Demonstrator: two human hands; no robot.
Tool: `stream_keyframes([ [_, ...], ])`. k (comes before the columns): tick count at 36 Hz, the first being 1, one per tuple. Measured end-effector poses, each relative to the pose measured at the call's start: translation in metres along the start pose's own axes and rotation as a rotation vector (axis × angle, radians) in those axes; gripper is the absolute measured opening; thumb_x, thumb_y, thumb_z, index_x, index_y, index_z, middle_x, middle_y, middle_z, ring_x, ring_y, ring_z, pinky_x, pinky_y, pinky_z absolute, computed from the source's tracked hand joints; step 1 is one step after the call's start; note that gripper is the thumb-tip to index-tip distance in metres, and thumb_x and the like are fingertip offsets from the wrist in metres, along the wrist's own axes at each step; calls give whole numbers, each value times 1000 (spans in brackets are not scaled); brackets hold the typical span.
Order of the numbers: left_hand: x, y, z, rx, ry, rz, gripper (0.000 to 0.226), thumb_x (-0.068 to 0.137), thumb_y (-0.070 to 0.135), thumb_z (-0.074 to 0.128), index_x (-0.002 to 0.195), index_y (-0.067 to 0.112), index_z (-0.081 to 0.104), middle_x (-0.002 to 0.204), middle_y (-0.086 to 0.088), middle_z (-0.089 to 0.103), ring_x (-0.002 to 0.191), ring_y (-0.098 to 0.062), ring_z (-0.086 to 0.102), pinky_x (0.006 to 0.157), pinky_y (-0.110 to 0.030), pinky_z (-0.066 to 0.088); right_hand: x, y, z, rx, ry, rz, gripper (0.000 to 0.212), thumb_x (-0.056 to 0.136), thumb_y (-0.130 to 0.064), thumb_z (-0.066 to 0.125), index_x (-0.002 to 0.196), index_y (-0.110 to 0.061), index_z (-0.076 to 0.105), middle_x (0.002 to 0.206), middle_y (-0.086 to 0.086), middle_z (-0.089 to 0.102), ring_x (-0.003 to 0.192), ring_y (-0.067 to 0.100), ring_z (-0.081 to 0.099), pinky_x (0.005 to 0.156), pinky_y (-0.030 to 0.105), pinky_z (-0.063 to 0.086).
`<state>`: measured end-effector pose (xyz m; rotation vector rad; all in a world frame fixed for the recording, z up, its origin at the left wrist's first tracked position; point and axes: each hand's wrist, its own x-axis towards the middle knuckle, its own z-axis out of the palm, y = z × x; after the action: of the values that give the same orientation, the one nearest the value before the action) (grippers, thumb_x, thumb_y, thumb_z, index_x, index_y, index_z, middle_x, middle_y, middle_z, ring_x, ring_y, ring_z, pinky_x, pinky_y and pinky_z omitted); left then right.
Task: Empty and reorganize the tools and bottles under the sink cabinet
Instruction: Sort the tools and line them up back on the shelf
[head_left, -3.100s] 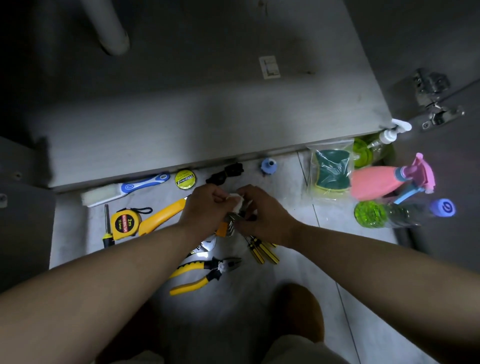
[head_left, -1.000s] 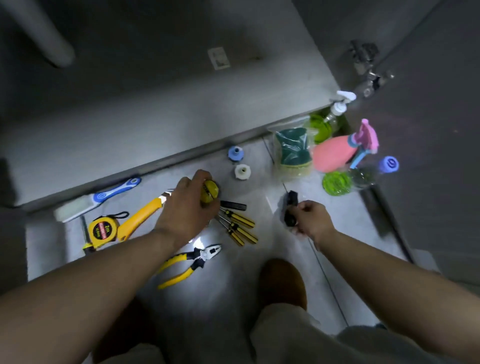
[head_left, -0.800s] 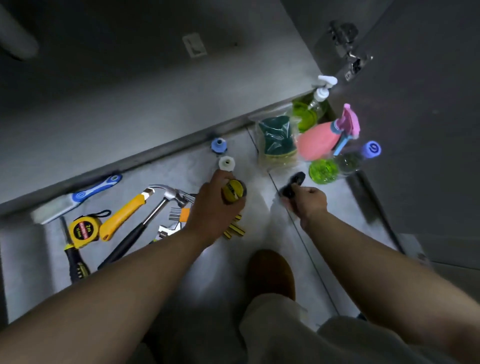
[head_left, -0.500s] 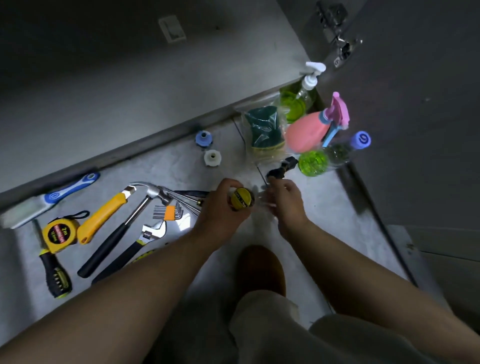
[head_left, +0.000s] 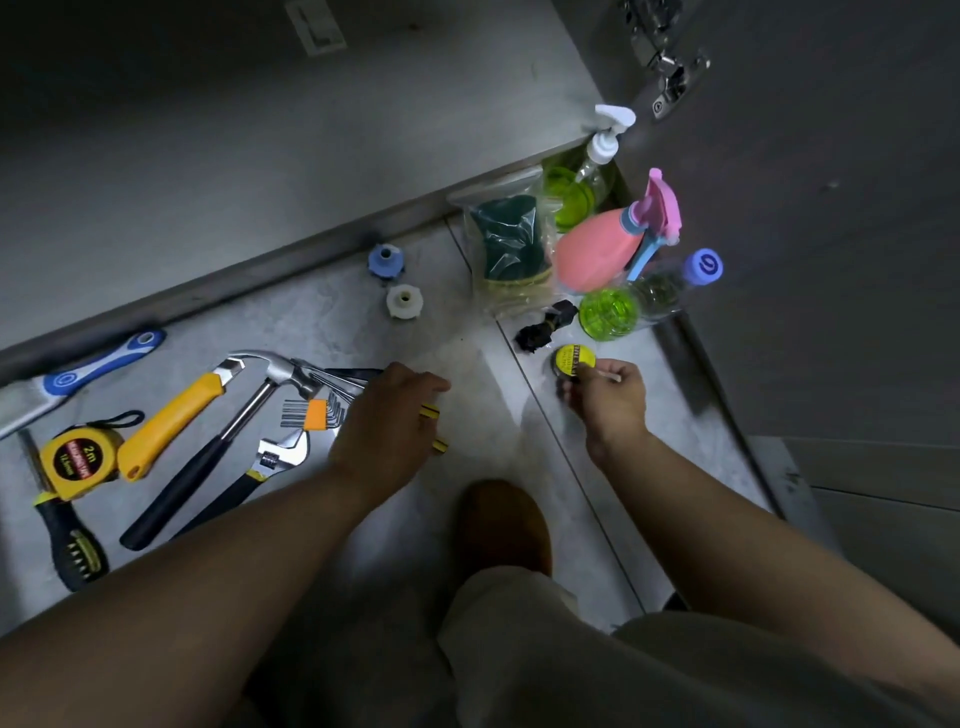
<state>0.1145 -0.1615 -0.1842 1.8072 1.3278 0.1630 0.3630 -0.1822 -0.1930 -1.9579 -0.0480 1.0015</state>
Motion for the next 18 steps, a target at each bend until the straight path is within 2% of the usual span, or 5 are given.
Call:
stream_keyframes([
  [7, -18, -27, -12, 228, -4, 94, 49, 79, 5, 75, 126, 19, 70, 126, -5, 60, 116, -28, 56, 97, -36, 49, 20, 2, 7, -22, 70, -1, 27, 87, -1, 67, 104, -15, 51, 70, 3, 65, 53, 12, 68, 58, 24, 59],
  [10, -22, -33, -13, 317, -19, 167, 52, 74, 6, 78, 123, 21, 72, 128, -6, 61, 111, -31, 60, 92, -37, 51, 18, 8, 12, -271, 128, -44, 40, 78, -11, 74, 106, -18, 46, 94, 8, 65, 84, 27, 71, 83, 42, 60],
  [12, -26, -34, -14, 317, -17, 188, 55, 72, 2, 76, 124, 21, 72, 133, -7, 60, 111, -33, 61, 91, -39, 53, 9, 10, 15, -409, 170, -117, 39, 78, -16, 72, 106, -18, 45, 106, 13, 63, 94, 33, 67, 88, 49, 56],
  [14, -30, -36, -14, 322, -26, 219, 57, 75, 0, 73, 128, 20, 69, 139, -9, 58, 114, -34, 61, 96, -41, 52, -4, 12, 20, -456, 102, -199, 28, 82, -15, 66, 103, -16, 48, 99, 12, 65, 89, 34, 66, 83, 52, 56],
  [18, -43, -44, -19, 392, -54, 204, 58, 82, 8, 69, 138, 22, 63, 150, -9, 50, 132, -31, 51, 107, -42, 45, -33, 25, 40, -604, -266, -332, 14, 88, -18, 64, 100, -15, 58, 95, 7, 70, 90, 29, 67, 84, 47, 56],
])
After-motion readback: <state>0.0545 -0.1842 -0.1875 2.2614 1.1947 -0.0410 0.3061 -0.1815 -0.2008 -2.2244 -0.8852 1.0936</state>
